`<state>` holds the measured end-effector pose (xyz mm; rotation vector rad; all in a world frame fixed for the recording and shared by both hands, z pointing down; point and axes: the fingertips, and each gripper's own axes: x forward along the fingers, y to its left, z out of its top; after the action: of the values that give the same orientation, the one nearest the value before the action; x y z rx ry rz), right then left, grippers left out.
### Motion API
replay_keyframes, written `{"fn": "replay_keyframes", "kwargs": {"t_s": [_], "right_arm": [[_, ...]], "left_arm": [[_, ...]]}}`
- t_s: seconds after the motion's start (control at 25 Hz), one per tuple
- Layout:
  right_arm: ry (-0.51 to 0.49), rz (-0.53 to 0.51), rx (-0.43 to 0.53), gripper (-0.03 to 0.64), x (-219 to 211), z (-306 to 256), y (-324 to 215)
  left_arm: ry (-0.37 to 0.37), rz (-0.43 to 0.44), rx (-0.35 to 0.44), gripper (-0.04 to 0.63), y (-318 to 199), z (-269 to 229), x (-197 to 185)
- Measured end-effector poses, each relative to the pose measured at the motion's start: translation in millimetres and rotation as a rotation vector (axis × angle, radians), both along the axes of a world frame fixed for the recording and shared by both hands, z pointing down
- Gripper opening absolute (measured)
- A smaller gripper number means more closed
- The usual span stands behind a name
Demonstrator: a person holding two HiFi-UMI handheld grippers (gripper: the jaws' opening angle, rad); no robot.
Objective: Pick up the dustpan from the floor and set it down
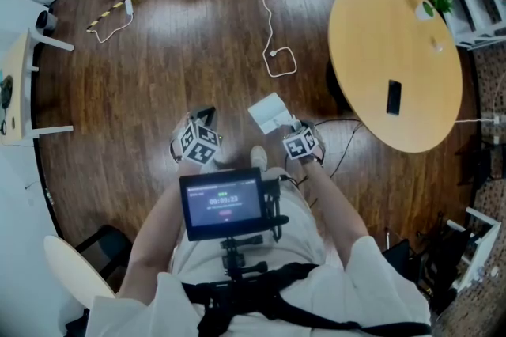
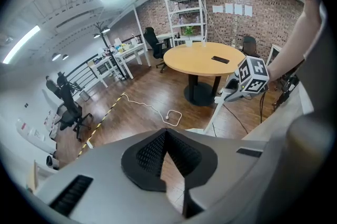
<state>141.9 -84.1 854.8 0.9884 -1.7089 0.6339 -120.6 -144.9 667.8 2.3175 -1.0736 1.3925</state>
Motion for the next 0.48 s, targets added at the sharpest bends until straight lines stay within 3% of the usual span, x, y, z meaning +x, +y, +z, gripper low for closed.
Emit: {"fn": "replay_keyframes", "kwargs": {"t_s": [0.28, 0.48], "right_arm": [[0.045, -0.020, -0.029, 0.196, 19.0, 12.7, 24.6], [0.034, 0.004, 0.014, 0.218, 14.3, -12.3, 23.4]], "left_arm": [[0.004, 0.024, -0.004, -0.006, 1.1, 0.9, 9.7], [-0.002, 0.034, 0.002, -0.006, 18.9, -4.2, 20.0]]}}
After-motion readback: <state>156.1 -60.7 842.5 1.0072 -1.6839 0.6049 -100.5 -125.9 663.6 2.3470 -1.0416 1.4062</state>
